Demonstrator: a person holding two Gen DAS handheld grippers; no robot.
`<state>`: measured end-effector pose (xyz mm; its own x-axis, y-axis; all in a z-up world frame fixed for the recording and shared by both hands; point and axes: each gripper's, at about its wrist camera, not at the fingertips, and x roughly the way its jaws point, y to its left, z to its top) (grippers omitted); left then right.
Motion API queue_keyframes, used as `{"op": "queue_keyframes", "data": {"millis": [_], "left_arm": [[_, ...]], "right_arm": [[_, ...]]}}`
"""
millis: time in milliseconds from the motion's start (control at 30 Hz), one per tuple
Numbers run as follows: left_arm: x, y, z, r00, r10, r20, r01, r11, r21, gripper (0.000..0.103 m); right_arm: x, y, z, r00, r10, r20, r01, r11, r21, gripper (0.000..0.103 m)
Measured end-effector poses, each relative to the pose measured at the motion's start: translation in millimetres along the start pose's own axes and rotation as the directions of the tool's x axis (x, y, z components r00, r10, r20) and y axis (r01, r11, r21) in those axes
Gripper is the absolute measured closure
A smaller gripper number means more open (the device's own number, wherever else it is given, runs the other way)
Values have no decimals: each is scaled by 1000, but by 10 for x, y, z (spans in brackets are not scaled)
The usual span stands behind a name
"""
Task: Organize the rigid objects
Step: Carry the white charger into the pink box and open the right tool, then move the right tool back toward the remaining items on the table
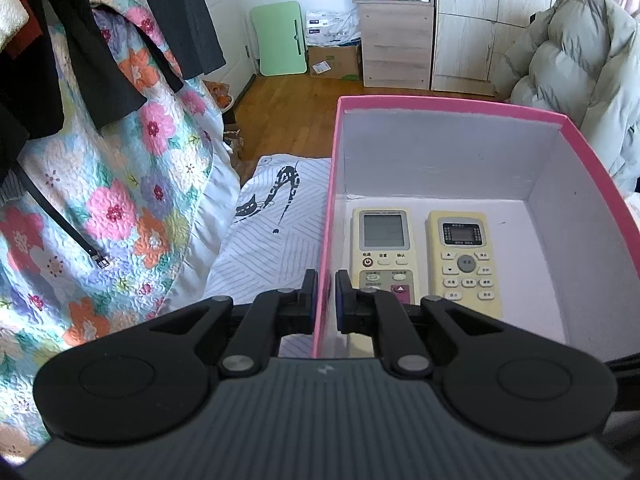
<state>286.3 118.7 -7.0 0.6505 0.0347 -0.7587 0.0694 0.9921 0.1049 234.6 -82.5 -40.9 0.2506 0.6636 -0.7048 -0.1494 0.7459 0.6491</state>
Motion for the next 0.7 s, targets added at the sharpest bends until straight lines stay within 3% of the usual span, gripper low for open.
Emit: {"op": "queue_keyframes", "data": {"millis": [133, 267, 367, 400, 467, 567, 700], "left_arm": [[5, -21, 16, 1000, 10, 0, -10, 1000, 12, 95], [10, -38, 11, 1000, 17, 1, -17, 1000, 18, 95], [13, -42, 14, 1000, 19, 2, -19, 1000, 19, 95], [15, -42, 16, 1000, 20, 1, -20, 1000, 20, 95], [11, -45, 9, 1000, 23, 1, -23, 999, 22, 95], [12, -47, 8, 1000, 28, 0, -28, 999, 25, 94], [5, -47, -3, 999, 33, 0, -33, 999, 33, 94]], "right_arm": [[-607, 130, -248, 985, -24, 169, 48, 989, -139, 38], [-1216, 47, -580, 916, -79, 393, 184, 953, -239, 32], [-1416, -171, -772, 866, -197, 459, 343, 902, -261, 30], [-1411, -244, -824, 846, -235, 479, 387, 888, -249, 30], [-1376, -420, -902, 844, -285, 455, 430, 866, -256, 30], [-1140, -546, -1024, 819, -361, 446, 513, 809, -287, 30], [-828, -551, -1112, 802, -390, 453, 564, 743, -360, 31]]}}
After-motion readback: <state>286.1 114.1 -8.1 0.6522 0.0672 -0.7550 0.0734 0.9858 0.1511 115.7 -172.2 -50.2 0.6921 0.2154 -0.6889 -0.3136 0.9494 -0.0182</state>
